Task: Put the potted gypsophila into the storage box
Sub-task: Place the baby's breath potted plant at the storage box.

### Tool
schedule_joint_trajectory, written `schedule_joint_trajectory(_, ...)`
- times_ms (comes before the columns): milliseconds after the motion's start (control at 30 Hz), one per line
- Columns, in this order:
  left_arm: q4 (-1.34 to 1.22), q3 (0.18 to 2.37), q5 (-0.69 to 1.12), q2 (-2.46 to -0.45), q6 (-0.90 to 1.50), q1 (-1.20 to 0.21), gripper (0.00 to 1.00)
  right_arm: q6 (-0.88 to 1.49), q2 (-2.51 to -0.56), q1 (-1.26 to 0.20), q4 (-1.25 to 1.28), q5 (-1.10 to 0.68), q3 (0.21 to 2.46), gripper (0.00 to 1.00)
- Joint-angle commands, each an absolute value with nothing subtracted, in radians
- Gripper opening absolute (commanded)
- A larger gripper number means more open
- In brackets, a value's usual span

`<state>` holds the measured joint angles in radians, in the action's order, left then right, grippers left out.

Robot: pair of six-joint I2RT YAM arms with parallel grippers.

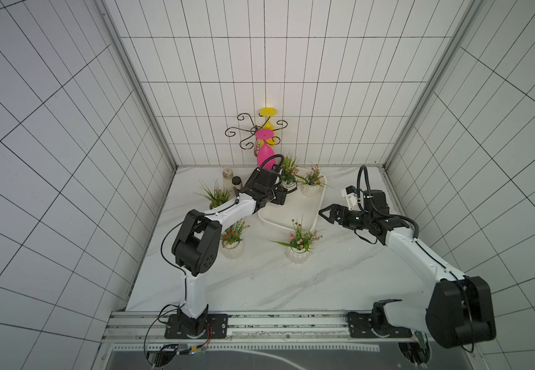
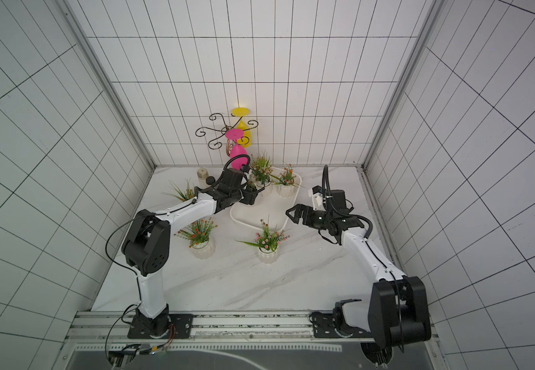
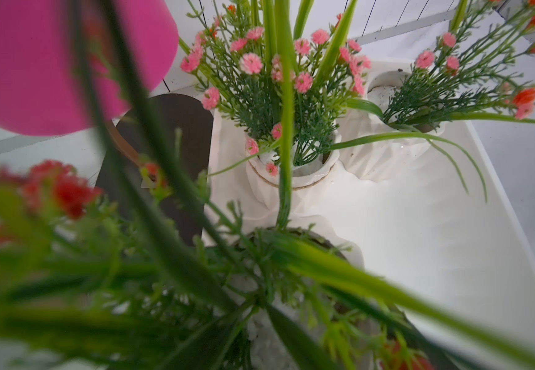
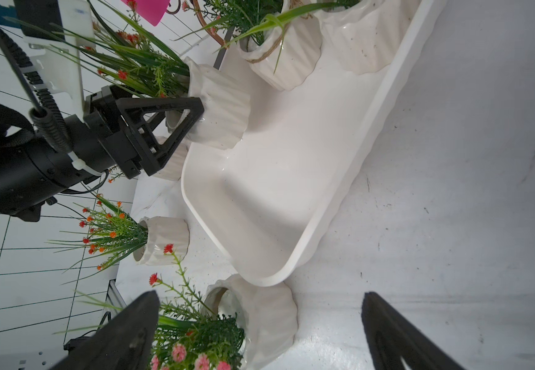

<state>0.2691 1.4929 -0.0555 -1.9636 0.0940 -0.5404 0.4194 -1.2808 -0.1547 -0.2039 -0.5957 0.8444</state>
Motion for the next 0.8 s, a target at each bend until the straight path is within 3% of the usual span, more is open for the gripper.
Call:
schedule_joint_trajectory(0, 0.194, 1.552, -0.064, -1.984, 0.072, -0.542, 0.75, 0.428, -1.296, -0.146, -0.173, -0.601, 0.930, 0.99)
schedule_joint_trajectory(767, 0.187, 1.591, -0.111, -2.082, 0.041, -0.568, 0.77, 0.439, -1.295, -0.146, -0.154, -0.609, 0.911, 0.99)
